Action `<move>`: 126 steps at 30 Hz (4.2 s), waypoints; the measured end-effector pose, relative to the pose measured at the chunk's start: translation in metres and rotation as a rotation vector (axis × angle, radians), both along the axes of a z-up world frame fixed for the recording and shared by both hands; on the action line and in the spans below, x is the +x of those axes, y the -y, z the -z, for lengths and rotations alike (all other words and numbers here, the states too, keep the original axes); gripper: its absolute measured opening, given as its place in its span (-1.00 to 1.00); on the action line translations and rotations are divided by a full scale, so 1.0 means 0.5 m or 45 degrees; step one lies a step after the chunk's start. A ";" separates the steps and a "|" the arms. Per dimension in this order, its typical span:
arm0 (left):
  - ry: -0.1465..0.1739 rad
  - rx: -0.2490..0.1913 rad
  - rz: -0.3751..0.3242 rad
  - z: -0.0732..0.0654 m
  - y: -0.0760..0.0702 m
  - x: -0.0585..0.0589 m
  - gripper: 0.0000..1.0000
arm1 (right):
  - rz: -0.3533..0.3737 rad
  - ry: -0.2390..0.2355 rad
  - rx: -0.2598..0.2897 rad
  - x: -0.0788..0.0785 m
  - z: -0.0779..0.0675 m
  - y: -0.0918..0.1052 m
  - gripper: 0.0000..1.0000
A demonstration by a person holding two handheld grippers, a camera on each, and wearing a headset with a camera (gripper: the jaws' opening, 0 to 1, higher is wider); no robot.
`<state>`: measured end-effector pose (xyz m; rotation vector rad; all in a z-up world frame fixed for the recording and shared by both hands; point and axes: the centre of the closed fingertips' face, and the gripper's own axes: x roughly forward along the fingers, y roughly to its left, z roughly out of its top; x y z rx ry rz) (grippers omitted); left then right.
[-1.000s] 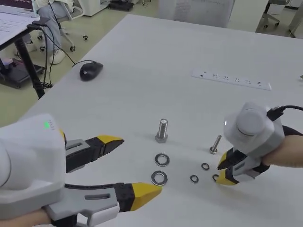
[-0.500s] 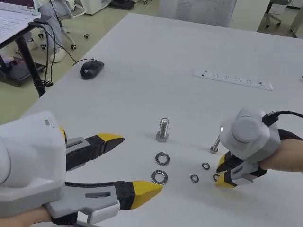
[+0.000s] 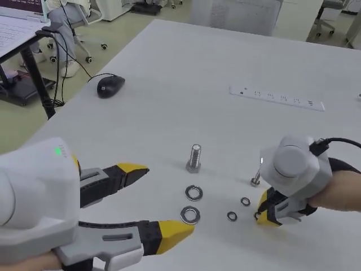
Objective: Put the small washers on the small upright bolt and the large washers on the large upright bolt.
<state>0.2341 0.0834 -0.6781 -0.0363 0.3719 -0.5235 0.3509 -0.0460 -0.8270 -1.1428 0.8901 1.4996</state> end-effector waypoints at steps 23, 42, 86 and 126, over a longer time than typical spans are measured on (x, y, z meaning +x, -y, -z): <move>-0.013 -0.003 0.019 0.004 0.012 0.004 0.31 | 0.023 0.102 0.063 0.099 -0.141 -0.017 -0.76; -0.020 -0.016 0.010 0.012 0.010 0.018 0.30 | -0.050 0.083 -0.001 0.130 -0.142 -0.045 -0.76; -0.049 -0.018 0.006 0.022 0.007 0.017 0.29 | -0.060 0.068 -0.018 0.128 -0.024 -0.048 -0.73; -0.010 -0.003 0.021 0.002 0.020 -0.005 0.28 | 0.020 -0.026 0.047 0.034 -0.024 -0.034 -0.64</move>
